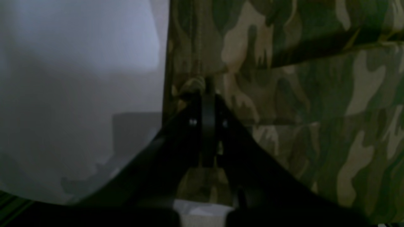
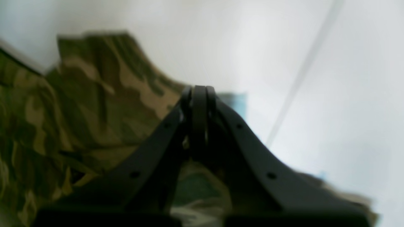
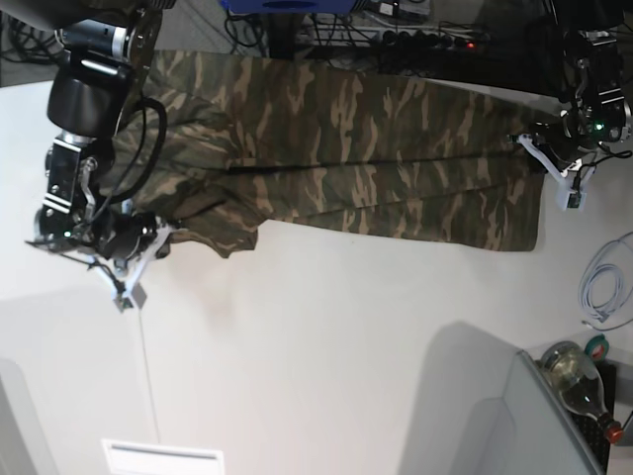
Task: Layout the t-shirt on the table in an organized manner, then fold the t-shirt properly
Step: 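Release the right gripper and regrasp the folded shirt near the collar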
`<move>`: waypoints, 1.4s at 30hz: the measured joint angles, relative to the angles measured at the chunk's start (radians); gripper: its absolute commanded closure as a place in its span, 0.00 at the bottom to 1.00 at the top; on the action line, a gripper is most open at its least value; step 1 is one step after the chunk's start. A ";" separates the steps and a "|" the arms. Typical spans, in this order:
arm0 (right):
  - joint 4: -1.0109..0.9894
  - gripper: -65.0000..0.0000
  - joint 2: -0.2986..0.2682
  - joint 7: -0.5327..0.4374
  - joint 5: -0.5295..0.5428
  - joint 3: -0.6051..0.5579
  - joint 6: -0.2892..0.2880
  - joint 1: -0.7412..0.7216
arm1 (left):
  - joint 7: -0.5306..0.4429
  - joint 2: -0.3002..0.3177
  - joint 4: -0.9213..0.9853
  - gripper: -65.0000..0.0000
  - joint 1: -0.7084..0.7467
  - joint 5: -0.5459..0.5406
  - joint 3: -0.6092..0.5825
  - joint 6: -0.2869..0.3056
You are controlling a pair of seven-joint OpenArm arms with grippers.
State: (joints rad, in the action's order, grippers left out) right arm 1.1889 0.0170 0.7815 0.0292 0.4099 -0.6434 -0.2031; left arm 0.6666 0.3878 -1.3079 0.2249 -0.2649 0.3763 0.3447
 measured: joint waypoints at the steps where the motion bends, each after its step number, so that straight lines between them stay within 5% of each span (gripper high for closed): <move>1: 0.031 0.94 0.002 -0.003 0.006 0.003 0.004 0.009 | -0.001 0.000 0.000 1.00 0.000 0.000 0.000 0.000; 8: 0.174 0.34 0.058 -0.002 0.010 0.005 0.059 0.055 | 0.000 0.001 0.002 1.00 -0.003 0.000 0.000 0.000; 10: 0.143 0.29 0.052 -0.011 0.015 0.005 0.089 0.047 | 0.000 0.000 0.002 1.00 -0.005 0.000 0.000 0.000; 14: 0.059 0.33 0.047 -0.010 0.004 0.005 0.142 0.053 | 0.000 0.000 0.002 1.00 -0.006 0.000 0.000 0.000; 28: -0.092 0.34 0.043 -0.019 0.015 0.005 0.150 0.008 | 0.000 0.000 0.002 1.00 -0.005 0.000 0.000 0.000; 35: -0.097 0.73 0.033 -0.016 0.011 0.005 0.150 0.008 | 0.000 0.000 0.002 1.00 -0.005 0.000 0.000 0.000; 38: -0.096 0.98 0.035 -0.017 0.012 0.005 0.150 0.005 | 0.000 0.000 0.002 1.00 -0.005 0.000 0.000 0.000; 42: -0.074 0.97 0.036 -0.016 0.010 0.005 0.150 0.011 | 0.000 0.000 0.002 1.00 -0.005 0.000 0.000 0.000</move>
State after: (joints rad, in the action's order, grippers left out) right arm 1.1145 0.0532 0.7658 0.0395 0.4145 -0.4934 -0.1925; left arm 0.6662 0.3878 -1.3056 0.2199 -0.2653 0.3763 0.3447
